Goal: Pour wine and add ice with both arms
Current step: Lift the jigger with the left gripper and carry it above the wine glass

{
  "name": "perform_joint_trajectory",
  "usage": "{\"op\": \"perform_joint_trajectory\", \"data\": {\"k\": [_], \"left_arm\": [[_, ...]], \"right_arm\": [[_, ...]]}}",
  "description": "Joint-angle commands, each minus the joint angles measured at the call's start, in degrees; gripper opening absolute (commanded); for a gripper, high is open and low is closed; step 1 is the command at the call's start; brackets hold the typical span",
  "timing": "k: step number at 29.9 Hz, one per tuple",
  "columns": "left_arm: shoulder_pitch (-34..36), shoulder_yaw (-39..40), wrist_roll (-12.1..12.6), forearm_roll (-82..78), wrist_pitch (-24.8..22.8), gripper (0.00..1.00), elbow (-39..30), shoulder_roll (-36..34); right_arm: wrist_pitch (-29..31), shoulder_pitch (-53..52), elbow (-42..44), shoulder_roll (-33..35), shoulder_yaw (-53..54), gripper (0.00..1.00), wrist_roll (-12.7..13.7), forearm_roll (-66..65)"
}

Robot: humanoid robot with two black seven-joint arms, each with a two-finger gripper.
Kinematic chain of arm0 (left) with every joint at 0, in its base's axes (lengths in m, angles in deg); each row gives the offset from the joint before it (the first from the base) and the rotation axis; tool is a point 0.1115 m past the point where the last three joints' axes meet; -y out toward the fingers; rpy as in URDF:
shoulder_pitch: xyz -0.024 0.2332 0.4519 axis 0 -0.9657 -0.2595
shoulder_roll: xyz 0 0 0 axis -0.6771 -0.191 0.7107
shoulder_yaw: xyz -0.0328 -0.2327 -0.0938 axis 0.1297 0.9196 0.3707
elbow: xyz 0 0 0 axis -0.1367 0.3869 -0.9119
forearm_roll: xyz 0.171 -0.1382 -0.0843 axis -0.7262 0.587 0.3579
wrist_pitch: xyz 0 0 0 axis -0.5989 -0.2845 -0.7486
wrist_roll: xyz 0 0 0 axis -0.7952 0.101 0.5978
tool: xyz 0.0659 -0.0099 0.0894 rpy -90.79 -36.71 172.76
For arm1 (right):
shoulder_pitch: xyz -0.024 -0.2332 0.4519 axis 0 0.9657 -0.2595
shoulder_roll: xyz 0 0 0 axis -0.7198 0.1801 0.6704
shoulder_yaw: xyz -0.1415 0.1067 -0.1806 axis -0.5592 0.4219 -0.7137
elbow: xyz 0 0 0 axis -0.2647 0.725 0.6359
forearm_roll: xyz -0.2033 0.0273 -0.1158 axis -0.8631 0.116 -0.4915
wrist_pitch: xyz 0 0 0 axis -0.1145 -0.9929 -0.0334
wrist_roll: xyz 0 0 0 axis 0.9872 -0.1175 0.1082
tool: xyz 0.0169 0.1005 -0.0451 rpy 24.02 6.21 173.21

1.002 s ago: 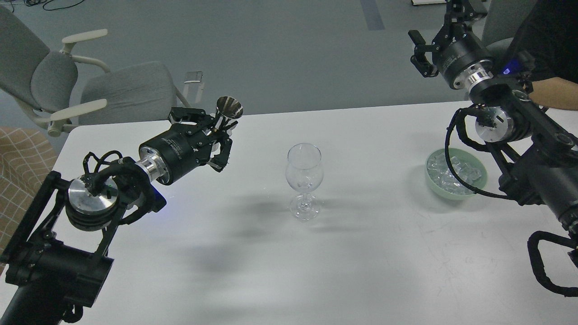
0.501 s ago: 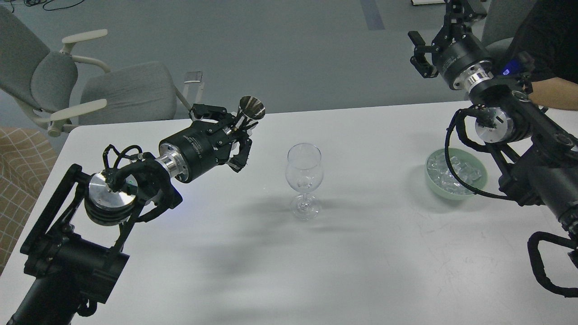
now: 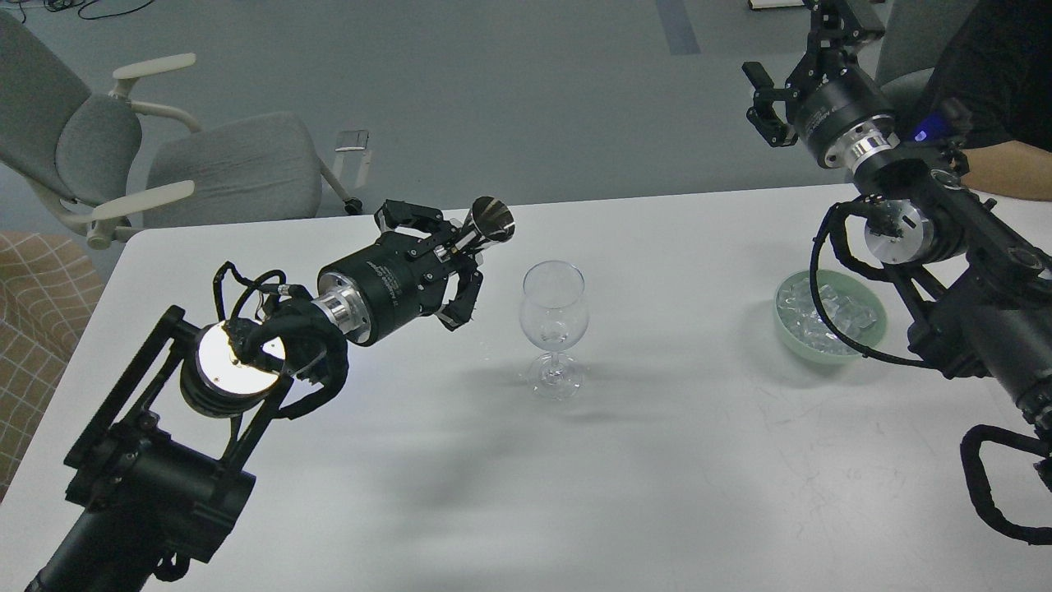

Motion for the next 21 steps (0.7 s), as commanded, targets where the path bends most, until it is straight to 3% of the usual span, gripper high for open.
{"op": "perform_joint_trajectory", "data": {"k": [1, 21], "left_arm": [[0.00, -0.94, 0.00, -1.43, -0.05, 0.00, -0.92, 0.08], [1.67, -3.75, 0.00, -9.25, -0.05, 0.00, -0.49, 1.40]], "right_arm": [[0.06, 0.00, 0.01, 0.00, 0.00, 1.00, 0.09, 0.00], [-0.11, 0.17, -0.34, 0.00, -0.70, 1.00, 0.00, 0.00]]}}
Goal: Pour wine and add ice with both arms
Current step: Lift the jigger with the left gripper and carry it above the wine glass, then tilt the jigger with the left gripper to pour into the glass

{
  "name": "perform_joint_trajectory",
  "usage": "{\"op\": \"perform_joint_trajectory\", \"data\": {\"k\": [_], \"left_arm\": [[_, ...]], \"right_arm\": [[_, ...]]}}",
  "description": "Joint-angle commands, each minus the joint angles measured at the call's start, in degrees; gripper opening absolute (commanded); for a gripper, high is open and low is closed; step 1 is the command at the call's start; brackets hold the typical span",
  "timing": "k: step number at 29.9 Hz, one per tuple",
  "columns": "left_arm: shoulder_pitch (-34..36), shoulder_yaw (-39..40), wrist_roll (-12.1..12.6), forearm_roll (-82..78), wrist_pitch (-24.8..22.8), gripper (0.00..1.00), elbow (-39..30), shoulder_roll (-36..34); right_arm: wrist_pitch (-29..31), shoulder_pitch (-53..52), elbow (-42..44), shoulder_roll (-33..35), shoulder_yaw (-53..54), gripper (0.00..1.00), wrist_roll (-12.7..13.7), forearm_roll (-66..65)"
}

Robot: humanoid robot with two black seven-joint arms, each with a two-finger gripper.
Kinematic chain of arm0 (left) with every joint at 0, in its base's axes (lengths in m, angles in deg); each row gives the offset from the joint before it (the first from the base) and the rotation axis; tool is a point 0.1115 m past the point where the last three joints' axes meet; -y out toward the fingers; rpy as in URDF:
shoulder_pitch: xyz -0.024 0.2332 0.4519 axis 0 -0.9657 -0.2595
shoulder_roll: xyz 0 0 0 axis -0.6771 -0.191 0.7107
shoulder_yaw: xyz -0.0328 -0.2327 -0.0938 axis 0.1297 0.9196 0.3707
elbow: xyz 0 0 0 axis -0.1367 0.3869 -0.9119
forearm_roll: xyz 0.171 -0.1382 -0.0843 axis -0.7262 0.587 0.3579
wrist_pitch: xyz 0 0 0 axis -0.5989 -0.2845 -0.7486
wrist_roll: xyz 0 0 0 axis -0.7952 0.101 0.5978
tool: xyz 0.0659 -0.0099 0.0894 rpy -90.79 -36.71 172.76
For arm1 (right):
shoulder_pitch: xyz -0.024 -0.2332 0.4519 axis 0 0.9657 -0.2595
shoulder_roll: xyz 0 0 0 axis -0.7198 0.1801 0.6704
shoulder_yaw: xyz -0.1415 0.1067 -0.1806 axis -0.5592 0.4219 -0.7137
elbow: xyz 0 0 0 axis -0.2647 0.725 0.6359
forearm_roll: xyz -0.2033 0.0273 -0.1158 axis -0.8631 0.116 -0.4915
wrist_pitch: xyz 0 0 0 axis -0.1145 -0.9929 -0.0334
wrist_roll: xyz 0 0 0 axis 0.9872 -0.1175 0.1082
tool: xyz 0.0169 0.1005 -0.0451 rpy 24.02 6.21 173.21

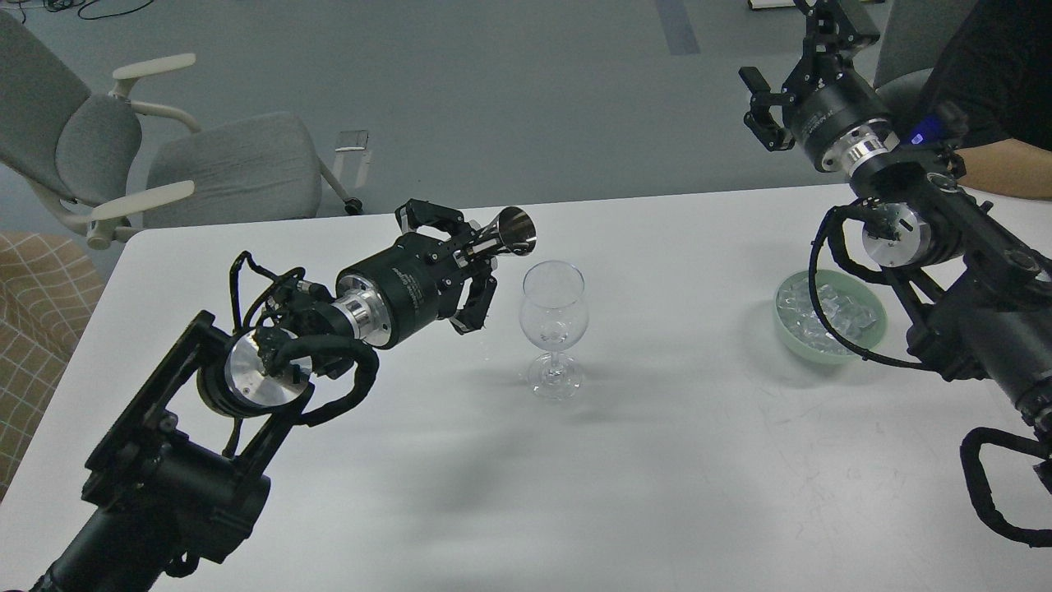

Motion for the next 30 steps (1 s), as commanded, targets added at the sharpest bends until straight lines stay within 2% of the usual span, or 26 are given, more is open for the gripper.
{"op": "perform_joint_trajectory", "data": {"k": [1, 30], "left_arm": [[0.31, -0.29, 0.00, -1.57, 0.01, 0.00, 0.50, 1.06], [2.24, -3.19, 0.00, -15.11, -0.52, 0.00, 1.38, 2.82]], "right_arm": [[-0.08, 0.00, -0.29, 0.00, -0.02, 1.00, 0.00, 0.00], [-0.08, 0.17, -0.56, 0.09, 0.06, 1.00, 0.00, 0.00]]}}
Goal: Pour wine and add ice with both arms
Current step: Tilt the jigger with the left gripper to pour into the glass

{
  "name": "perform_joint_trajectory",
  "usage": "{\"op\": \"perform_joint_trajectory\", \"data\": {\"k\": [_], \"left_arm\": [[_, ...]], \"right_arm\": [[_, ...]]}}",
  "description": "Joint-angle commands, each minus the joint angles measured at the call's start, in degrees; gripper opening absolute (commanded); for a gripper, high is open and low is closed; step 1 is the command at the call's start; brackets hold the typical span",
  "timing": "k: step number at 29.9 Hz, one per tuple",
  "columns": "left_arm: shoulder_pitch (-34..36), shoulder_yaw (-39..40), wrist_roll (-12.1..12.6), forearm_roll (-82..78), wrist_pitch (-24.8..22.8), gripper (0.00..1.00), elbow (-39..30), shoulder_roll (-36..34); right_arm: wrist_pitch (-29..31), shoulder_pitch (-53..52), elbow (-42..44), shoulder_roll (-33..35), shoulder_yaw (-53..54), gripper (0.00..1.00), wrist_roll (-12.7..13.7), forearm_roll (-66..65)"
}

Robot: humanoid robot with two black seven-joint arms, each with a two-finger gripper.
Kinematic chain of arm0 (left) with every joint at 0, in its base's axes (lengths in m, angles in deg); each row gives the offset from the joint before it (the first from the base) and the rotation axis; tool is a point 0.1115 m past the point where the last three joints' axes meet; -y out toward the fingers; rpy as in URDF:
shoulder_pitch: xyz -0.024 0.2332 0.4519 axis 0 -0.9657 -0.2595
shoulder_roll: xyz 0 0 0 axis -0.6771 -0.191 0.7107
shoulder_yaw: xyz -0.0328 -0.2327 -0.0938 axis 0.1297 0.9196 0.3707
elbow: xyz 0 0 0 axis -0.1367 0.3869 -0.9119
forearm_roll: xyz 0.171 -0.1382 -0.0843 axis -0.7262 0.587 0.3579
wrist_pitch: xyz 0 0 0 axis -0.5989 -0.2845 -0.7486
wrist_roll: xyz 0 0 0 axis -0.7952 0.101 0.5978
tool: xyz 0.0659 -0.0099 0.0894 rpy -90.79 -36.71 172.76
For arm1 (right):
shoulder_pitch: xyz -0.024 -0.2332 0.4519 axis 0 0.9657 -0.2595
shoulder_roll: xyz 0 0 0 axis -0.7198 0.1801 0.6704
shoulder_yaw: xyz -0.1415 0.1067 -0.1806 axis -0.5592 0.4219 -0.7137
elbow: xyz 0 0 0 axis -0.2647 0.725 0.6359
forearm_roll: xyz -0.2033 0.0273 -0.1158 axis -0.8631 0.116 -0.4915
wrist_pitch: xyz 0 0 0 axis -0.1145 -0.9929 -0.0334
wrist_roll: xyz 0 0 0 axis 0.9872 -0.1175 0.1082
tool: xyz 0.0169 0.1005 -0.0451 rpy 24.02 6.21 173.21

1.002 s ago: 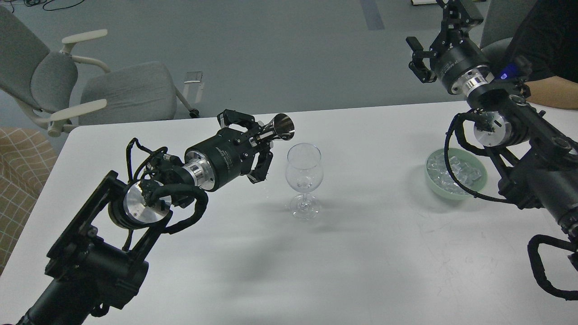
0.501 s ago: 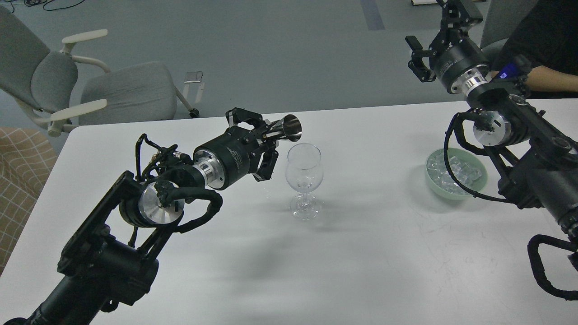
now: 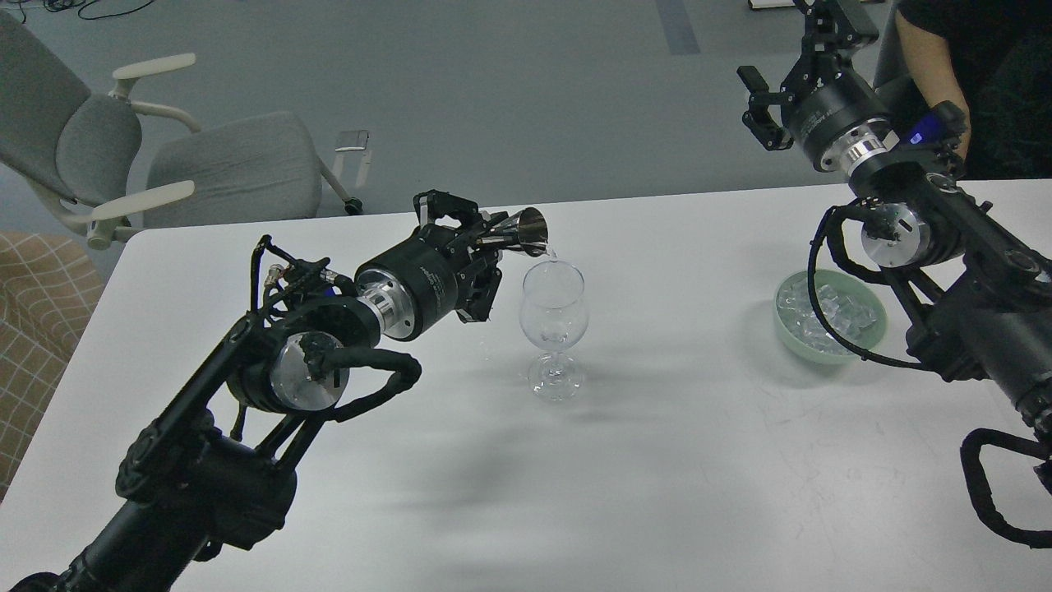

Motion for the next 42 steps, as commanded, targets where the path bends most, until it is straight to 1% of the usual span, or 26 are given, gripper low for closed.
{"op": "perform_joint_trajectory", "data": {"k": [1, 11, 21, 34, 36, 38, 42], "left_arm": [[0.04, -0.09, 0.00, -1.03, -0.06, 0.00, -0.12, 0.32], [0.39, -0.09, 0.00, -3.14, -0.50, 0.00, -0.47, 0.24], [0.92, -1.76, 0.00, -8.50, -4.36, 0.00, -0.65, 0.24], [0.92, -1.85, 0.00, -12.28, -5.33, 0.00, -0.65, -0.73], [0.92, -1.85, 0.00, -12.81, -6.12, 0.00, -0.74, -0.99], [0.92, -1.76, 0.00, -13.51, -7.96, 0.00, -1.00, -1.43], [0.92, -1.76, 0.00, -15.27, -9.55, 0.00, -1.79, -1.61]], "right_arm": [[0.00, 0.00, -0.06, 0.06, 0.09, 1.00, 0.00, 0.00], [0.00, 0.00, 0.02, 0.23, 0.09, 1.00, 0.00, 0.00], [-0.09, 0.00, -0.06, 0.23, 0.00, 1.00, 0.00, 0.00], [-0.09, 0.00, -0.06, 0.23, 0.00, 1.00, 0.00, 0.00], [-0.09, 0.00, -0.06, 0.23, 0.00, 1.00, 0.00, 0.00], [-0.09, 0.00, -0.06, 0.23, 0.00, 1.00, 0.00, 0.00], [-0.09, 0.00, -0.06, 0.23, 0.00, 1.00, 0.00, -0.09]]}}
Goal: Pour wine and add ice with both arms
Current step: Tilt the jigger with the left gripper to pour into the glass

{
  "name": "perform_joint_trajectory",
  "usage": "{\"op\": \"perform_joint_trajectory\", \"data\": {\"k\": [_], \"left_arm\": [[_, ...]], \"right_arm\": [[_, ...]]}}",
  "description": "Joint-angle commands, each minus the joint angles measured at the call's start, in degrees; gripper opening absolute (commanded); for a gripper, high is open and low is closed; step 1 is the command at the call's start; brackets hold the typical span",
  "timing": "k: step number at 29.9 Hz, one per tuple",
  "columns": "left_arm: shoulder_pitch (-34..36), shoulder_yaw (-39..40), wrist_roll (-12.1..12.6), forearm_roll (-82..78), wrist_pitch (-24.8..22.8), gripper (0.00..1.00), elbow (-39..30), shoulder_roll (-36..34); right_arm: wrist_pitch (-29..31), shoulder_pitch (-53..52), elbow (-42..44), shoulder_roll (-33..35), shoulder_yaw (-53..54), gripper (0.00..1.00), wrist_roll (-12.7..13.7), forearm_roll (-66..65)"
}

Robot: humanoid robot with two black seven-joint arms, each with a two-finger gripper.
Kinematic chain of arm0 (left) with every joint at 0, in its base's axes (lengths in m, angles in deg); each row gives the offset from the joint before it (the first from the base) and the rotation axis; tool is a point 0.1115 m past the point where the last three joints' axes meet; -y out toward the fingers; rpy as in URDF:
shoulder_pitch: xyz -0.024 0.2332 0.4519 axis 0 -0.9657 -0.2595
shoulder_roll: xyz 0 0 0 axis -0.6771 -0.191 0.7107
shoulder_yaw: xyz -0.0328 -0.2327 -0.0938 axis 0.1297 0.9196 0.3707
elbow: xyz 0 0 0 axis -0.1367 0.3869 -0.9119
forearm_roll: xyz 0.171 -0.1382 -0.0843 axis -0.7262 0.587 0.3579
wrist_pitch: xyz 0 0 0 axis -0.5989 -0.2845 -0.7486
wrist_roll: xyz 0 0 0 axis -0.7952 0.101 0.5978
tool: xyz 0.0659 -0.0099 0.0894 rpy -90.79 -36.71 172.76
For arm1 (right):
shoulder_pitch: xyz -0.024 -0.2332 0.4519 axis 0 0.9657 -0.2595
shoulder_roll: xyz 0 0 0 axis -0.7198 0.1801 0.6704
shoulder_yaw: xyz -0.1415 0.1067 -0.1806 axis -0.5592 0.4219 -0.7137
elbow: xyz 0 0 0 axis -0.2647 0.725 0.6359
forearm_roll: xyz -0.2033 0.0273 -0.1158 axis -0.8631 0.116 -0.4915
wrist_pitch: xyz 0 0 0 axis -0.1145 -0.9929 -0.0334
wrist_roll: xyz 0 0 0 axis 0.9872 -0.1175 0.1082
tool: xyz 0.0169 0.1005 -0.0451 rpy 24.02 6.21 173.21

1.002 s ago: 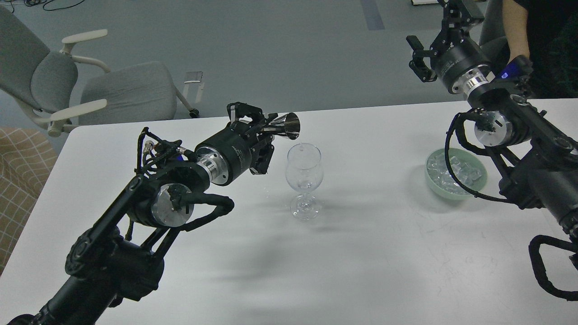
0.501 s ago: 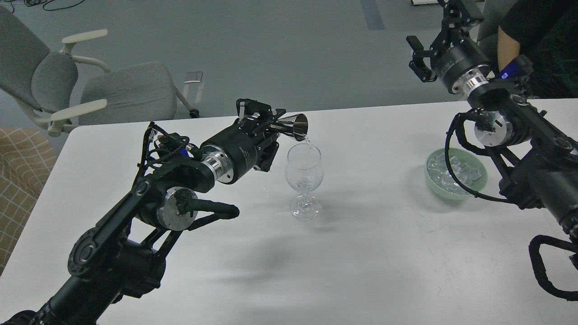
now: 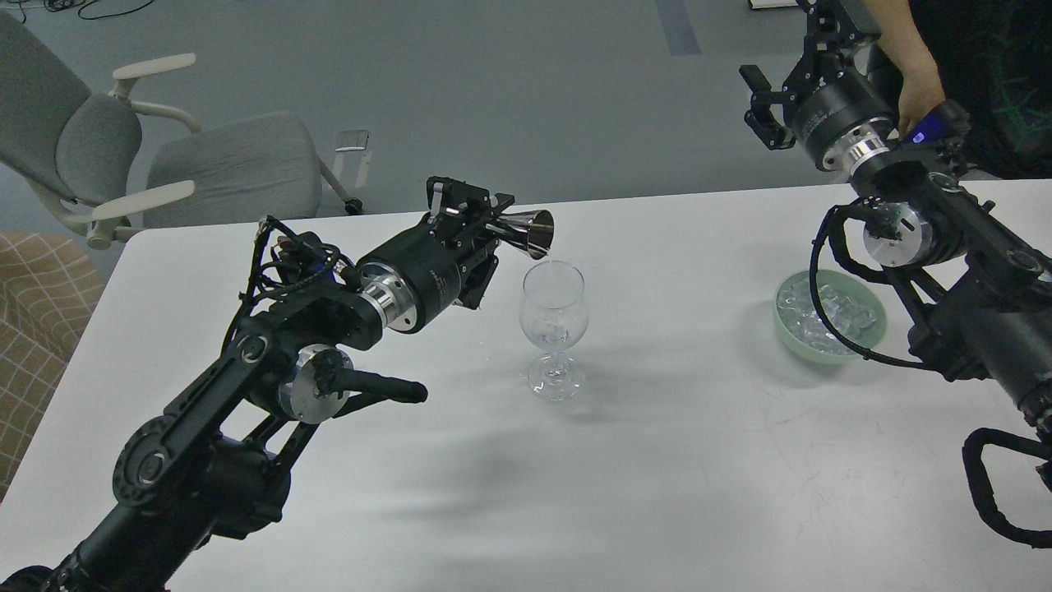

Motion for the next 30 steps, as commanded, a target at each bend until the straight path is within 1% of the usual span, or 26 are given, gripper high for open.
{"op": "perform_joint_trajectory", "data": {"k": [1, 8, 23, 30], "left_arm": [[-0.06, 0.05, 0.00, -2.24, -1.39, 0.00, -1.22, -0.10], [-0.07, 0.05, 0.00, -7.51, -3.68, 0.00, -1.93, -0.01], [0.37, -0.74, 0.00, -16.66, -3.94, 0.00, -2.10, 0.17], [1.34, -3.29, 0.00, -22.90, -5.08, 0.00, -2.63, -0.80]], "right_arm": [[0.00, 0.00, 0.00, 0.00, 0.00, 1.00, 0.00, 0.02], [0.00, 0.00, 0.00, 0.00, 0.00, 1.00, 0.00, 0.02], [0.00, 0.09, 0.00, 0.00, 0.00, 1.00, 0.00, 0.02], [0.00, 0.09, 0.00, 0.00, 0.00, 1.00, 0.00, 0.02]]}}
